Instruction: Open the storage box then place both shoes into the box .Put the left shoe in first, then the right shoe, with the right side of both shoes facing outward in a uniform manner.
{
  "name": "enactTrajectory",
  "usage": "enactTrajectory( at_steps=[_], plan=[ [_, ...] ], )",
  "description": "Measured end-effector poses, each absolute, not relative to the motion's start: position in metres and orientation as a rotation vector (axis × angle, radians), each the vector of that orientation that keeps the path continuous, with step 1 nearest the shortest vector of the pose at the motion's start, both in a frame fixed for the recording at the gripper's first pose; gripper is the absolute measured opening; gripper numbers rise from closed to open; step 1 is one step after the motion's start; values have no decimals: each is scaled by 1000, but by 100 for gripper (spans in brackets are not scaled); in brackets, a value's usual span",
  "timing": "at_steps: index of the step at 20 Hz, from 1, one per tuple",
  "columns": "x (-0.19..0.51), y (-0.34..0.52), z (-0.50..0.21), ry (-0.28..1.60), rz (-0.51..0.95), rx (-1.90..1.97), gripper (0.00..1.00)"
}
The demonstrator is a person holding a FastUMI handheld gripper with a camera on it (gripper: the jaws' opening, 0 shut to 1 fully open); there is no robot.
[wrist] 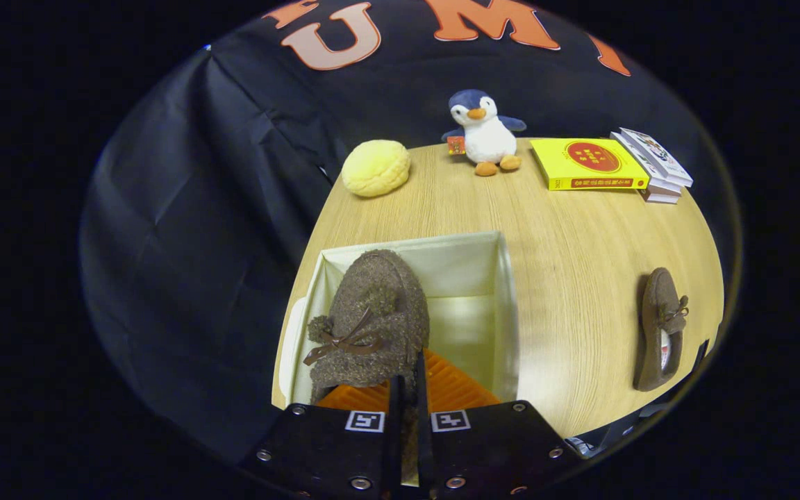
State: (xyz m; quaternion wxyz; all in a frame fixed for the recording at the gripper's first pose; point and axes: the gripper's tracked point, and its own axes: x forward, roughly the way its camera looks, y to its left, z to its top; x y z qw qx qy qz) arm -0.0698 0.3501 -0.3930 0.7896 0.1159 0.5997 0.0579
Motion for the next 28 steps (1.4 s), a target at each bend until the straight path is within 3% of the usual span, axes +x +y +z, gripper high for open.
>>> enactTrajectory(
  at_steps=[9, 14, 21, 25, 28],
  plan=[
    [-98, 389, -458, 1499, 63, 205, 10],
    [-113, 396, -473, 1581, 97, 192, 18],
    [-111, 398, -424, 1514, 239, 377, 62],
    [-98, 353, -393, 1405, 218, 416, 75],
    [-92, 313, -370, 1314, 195, 489, 80]
  ],
)
